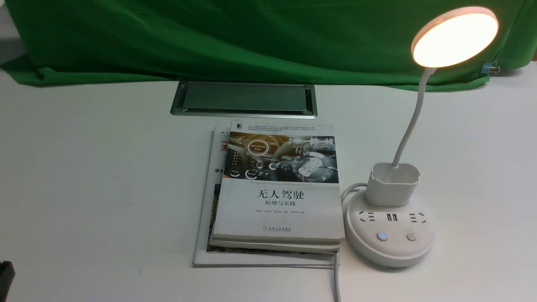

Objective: Turn off the desk lamp on the white desktop by hand.
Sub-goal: 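Press the power button on the lamp base to turn the lamp off with the right gripper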

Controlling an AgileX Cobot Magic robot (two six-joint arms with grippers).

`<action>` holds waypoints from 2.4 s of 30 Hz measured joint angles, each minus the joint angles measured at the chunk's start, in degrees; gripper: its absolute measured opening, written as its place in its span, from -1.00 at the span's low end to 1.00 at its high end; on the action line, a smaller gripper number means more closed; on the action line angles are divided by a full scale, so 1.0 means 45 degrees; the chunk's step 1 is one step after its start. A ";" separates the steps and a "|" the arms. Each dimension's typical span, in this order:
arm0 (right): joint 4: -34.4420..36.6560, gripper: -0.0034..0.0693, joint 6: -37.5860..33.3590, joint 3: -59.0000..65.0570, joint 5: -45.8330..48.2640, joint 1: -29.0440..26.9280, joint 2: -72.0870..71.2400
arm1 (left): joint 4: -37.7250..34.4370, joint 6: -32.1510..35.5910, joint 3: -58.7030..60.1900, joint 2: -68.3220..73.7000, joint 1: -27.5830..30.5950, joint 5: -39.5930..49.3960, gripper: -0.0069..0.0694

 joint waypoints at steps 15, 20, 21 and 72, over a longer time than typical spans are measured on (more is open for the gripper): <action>0.1225 -0.76 0.7108 0.0000 -0.4349 0.0000 0.0000 | 0.0000 0.0002 0.0000 0.0000 0.0000 0.0000 -0.77; 0.1250 -0.75 0.6898 -0.0872 -0.2618 0.0029 0.0472 | 0.0000 0.0002 0.0000 0.0000 0.0000 0.0000 -0.77; 0.1250 -0.75 0.6456 -0.1527 -0.1755 0.0080 0.0954 | 0.0000 0.0002 0.0000 0.0000 0.0000 0.0000 -0.77; 0.1058 -0.81 0.0991 -1.3610 0.6959 0.3208 2.2361 | 0.0000 0.0002 0.0000 0.0000 0.0000 0.0000 -0.77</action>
